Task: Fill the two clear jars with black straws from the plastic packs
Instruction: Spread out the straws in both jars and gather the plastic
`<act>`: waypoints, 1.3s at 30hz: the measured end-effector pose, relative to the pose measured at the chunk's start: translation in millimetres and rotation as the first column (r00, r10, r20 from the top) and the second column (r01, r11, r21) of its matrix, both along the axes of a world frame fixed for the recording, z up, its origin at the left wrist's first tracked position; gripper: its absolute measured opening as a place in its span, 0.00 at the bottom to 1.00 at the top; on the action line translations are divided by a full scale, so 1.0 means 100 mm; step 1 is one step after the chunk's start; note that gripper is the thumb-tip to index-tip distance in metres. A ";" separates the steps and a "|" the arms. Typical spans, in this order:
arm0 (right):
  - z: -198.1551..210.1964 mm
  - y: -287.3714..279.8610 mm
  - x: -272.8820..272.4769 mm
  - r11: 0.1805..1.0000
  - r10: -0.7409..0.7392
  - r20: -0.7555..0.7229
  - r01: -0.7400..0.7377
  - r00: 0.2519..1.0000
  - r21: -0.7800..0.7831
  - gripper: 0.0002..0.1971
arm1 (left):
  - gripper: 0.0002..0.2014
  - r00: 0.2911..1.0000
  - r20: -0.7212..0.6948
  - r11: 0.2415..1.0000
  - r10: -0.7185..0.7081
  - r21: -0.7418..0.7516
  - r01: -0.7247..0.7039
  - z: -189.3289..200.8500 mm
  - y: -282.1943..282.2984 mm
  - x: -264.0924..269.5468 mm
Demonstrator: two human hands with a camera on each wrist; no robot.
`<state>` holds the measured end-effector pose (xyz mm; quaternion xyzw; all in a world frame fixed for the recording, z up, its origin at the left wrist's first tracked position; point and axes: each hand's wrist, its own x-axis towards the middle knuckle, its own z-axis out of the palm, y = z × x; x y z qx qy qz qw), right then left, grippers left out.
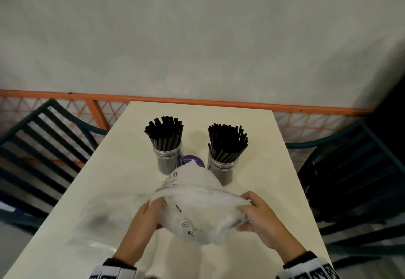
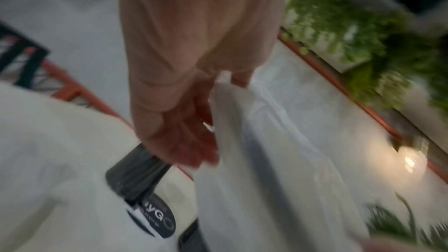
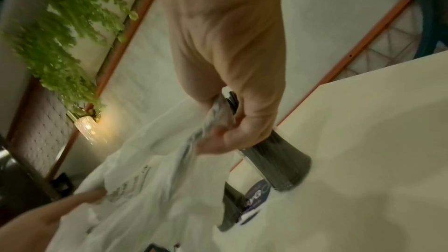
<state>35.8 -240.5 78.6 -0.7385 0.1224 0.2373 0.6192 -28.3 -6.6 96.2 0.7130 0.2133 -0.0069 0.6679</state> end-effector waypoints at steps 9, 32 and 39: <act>-0.07 -0.06 -0.19 0.725 0.597 -0.113 -0.594 0.794 -0.347 0.31 | 0.22 0.895 0.119 0.886 -0.429 -0.135 0.443 -0.09 -0.02 -0.32; 0.13 1.06 -0.13 0.993 0.100 0.353 -0.116 0.930 0.025 0.09 | 0.19 0.733 -0.083 0.717 -0.675 0.164 0.678 0.16 1.09 -0.41; 0.17 1.18 -0.11 0.821 0.281 0.075 -0.280 0.957 0.497 0.10 | 0.22 0.896 0.005 0.892 -0.445 0.091 0.442 0.05 1.42 -0.43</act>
